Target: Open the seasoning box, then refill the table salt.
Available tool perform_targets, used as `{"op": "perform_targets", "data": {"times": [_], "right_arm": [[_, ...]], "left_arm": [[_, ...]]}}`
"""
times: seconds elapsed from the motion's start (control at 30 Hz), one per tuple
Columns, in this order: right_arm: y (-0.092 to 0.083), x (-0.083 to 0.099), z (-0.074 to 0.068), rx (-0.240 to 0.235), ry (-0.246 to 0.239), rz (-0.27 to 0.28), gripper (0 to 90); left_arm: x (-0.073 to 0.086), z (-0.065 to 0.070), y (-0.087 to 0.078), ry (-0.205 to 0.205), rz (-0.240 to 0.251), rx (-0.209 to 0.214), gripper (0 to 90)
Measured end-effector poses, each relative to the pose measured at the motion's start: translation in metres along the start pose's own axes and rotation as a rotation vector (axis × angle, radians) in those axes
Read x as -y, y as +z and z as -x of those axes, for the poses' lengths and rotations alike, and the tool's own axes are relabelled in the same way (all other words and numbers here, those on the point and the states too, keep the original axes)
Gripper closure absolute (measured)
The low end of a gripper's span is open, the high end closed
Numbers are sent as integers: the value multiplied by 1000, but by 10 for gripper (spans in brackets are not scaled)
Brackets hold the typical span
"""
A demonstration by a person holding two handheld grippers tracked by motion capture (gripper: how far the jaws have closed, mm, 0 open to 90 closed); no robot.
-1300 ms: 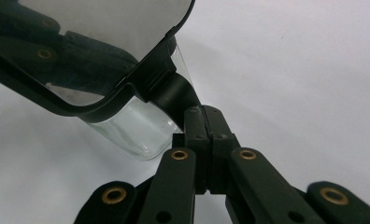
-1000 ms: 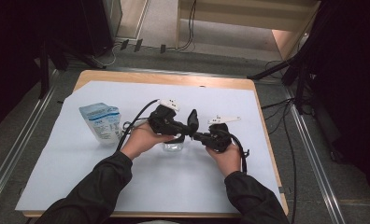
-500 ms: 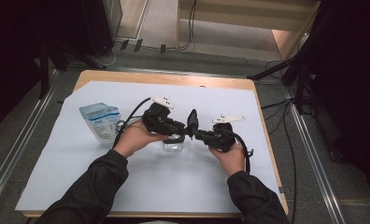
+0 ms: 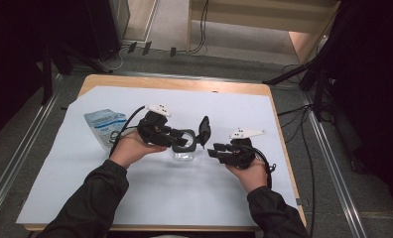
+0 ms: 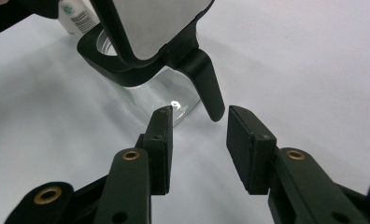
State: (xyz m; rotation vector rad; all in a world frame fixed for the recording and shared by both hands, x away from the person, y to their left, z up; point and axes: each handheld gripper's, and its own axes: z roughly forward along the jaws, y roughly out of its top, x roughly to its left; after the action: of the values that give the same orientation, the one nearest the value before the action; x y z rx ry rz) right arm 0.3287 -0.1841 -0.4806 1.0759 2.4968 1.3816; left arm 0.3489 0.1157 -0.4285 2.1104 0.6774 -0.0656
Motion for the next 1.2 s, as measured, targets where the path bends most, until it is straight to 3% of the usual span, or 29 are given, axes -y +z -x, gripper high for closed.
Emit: {"op": "perform_targets", "data": {"times": [0.13,0.3,0.4,0.67,0.97,1.2], "right_arm": [[-1,2,-1,1,-16,-6,610],[0,1,0,-2,-19,-31,606],[0,-2,0,-4,-24,-32,594],[0,-4,2,-12,-24,-42,592],[-1,-6,-3,-37,-35,-35,556],[-2,-8,-3,-42,-51,-41,556]], "left_arm": [[7,-2,-8,-41,-6,16,526],[15,-4,-21,-45,14,13,448],[19,-2,-26,-43,29,-14,400],[29,-1,-39,-60,4,-43,463],[39,-3,-60,-65,-6,-94,438],[51,-8,-77,-92,7,-128,438]]}}
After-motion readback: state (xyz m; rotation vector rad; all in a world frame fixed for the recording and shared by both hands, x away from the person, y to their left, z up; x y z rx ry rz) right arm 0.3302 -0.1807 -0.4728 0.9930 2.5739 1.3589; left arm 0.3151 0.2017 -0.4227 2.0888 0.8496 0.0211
